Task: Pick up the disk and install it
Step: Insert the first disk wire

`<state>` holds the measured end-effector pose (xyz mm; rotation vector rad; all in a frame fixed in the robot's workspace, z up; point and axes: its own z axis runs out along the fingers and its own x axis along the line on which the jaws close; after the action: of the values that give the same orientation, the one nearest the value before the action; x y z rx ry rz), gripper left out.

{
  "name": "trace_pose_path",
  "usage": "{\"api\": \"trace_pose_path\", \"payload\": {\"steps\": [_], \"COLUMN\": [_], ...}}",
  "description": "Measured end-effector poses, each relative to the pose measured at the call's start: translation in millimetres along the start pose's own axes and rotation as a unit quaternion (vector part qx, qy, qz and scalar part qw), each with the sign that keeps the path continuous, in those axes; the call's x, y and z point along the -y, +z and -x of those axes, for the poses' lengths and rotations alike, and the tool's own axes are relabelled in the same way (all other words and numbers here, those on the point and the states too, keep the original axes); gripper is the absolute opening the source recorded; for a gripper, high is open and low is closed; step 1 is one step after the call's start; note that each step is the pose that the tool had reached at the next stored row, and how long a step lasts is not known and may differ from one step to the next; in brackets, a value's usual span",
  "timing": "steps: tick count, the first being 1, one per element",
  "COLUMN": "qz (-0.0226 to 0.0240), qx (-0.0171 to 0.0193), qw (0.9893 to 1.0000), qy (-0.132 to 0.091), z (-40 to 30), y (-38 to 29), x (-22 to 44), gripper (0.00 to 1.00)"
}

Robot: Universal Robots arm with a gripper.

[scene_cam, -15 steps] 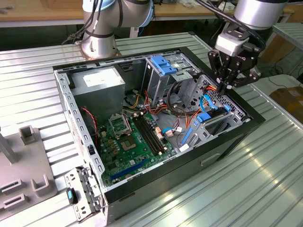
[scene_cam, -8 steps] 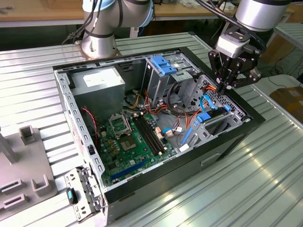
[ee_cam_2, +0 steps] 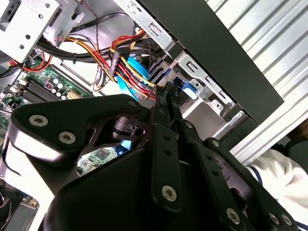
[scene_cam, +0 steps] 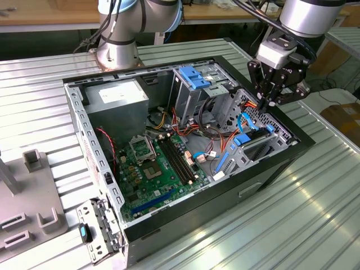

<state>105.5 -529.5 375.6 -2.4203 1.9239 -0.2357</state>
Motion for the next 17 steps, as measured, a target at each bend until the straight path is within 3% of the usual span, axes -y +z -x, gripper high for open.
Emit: {"api": "trace_pose_path", "payload": {"steps": [5, 17], "qz": [0.0013, 0.0012], "qx": [-0.0018, -0.0015], "qw": [0.9999, 0.9999], "qy": [0.014, 0.014], "z": [0.1, -2.9], "y": [1.4, 1.6], "x": [-0.2, -0.9], "gripper": [0.16, 0.16]}}
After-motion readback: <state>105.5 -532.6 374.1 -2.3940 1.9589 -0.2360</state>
